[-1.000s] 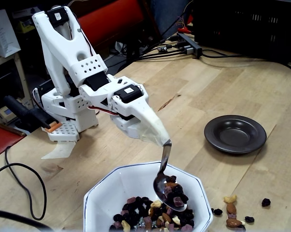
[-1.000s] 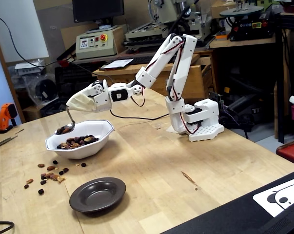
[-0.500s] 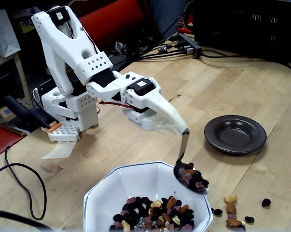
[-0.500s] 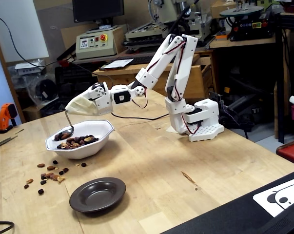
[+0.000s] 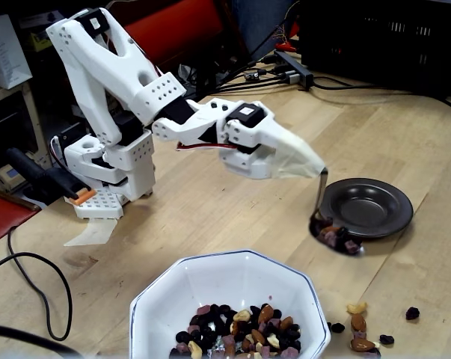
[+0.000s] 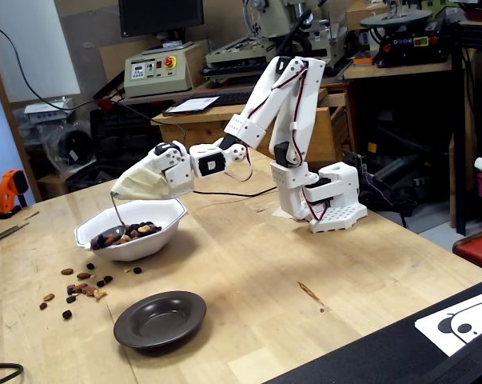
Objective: Use spoon to transfer food from the white bowl to brown plate
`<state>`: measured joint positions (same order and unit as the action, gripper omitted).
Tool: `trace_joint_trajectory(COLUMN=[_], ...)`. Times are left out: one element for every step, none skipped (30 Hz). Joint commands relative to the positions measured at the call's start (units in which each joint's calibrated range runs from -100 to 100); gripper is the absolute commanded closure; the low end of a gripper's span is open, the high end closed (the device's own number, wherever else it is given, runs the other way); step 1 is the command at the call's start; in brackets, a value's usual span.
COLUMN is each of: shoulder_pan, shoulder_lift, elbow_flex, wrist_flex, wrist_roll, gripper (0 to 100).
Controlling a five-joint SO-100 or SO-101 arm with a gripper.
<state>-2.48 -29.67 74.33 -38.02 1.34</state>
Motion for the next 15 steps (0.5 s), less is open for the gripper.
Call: trace_joint_trajectory(shoulder_pan=[-3.44, -3.89, -4.26, -4.7, -5.15, -5.52, -5.81, -6.04, -6.41, -6.7, -7.07, -7.44, -7.81, -8.11, -8.41], shoulder_lift=[-1.27, -1.27, -1.27, -1.27, -1.27, -1.27, -1.35, -1.87, -2.89, -4.26, -5.63, -7.26, -8.88, -10.17, -11.02], elbow_flex=[-4.15, -4.15, -4.15, -4.15, -4.15, -4.15, -4.15, -4.15, -4.15, -4.15, -3.62, -3.44, -3.35, -3.35, -3.35], wrist_flex=[-0.96, -0.96, -0.96, -0.96, -0.96, -0.96, -0.96, -0.96, -0.96, -0.96, -0.88, -0.88, -0.88, -0.8, -0.72], wrist_roll=[0.05, 0.05, 0.05, 0.05, 0.05, 0.05, 0.05, 0.05, 0.05, 0.05, 0.05, 0.05, 0.05, 0.05, 0.05], gripper=[96, 96, 96, 96, 96, 96, 96, 96, 96, 96, 96, 96, 96, 96, 96])
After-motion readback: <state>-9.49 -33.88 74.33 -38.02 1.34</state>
